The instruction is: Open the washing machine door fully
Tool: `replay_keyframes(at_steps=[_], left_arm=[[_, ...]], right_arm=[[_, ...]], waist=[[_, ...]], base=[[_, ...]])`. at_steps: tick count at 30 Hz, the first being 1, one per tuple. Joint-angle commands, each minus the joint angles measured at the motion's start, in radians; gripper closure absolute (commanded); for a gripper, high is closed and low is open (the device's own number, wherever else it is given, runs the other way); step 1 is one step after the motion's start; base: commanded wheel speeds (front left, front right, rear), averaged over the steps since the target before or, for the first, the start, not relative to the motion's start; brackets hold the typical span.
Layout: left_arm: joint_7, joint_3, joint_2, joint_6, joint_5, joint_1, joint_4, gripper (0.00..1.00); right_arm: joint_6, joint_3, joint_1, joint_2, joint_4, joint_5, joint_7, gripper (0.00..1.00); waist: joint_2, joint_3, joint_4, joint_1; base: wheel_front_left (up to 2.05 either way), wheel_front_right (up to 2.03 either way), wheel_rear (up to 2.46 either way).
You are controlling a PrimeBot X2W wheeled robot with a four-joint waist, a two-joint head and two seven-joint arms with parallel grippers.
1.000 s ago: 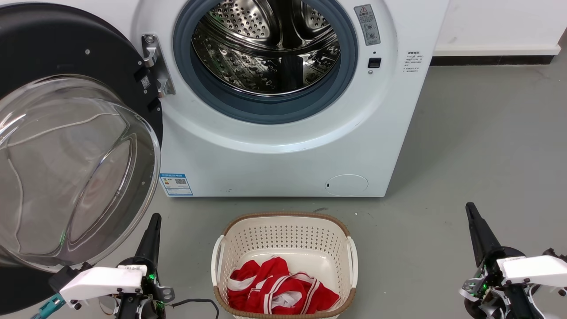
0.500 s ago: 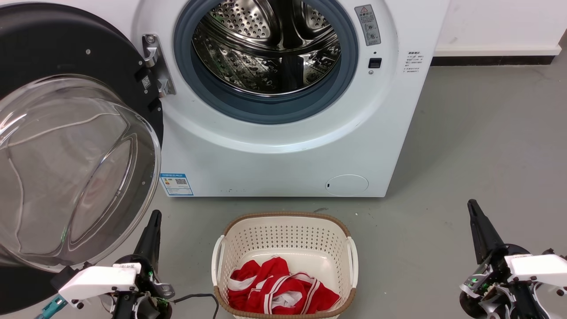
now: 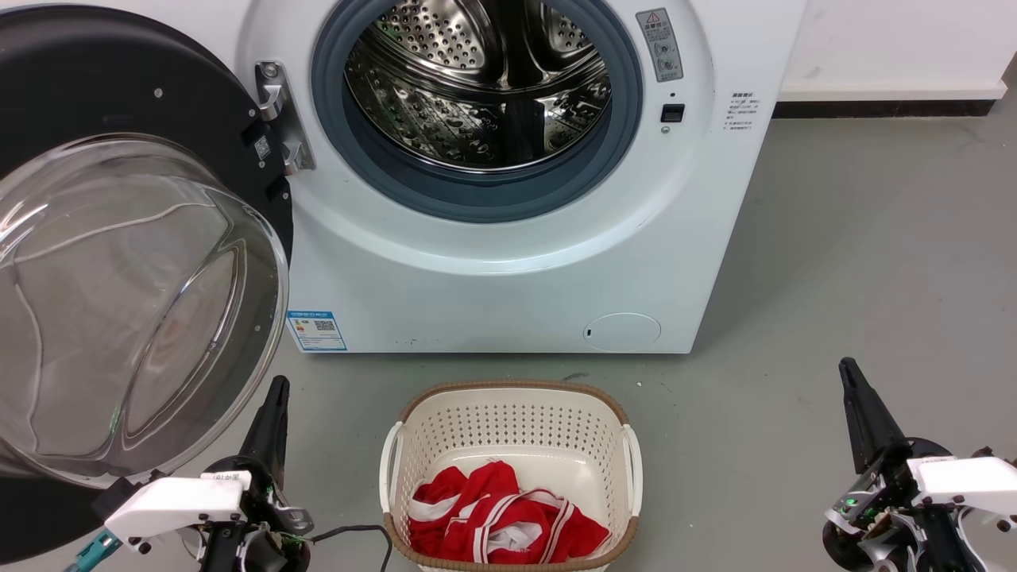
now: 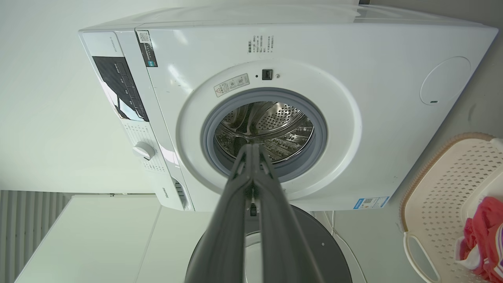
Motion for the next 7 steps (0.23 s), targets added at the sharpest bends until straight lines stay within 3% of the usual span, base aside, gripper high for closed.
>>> replay_keyframes(at_steps=[1, 7], left_arm=[[0.003, 0.003, -0.001, -0.004, -0.001, -0.008, 0.0, 1.0], [0.003, 0.003, -0.001, -0.004, -0.001, -0.008, 0.0, 1.0]], right_arm=[[0.0, -0.003, -0.012, 0.002, 0.002, -0.005, 0.003, 1.0], [0.0, -0.005, -0.013, 0.003, 0.002, -0.006, 0.005, 1.0]], waist=[[0.0, 0.0, 0.0, 0.0], [0.0, 0.0, 0.0, 0.0]], base=[[0.0, 0.0, 0.0], [0.0, 0.0, 0.0]])
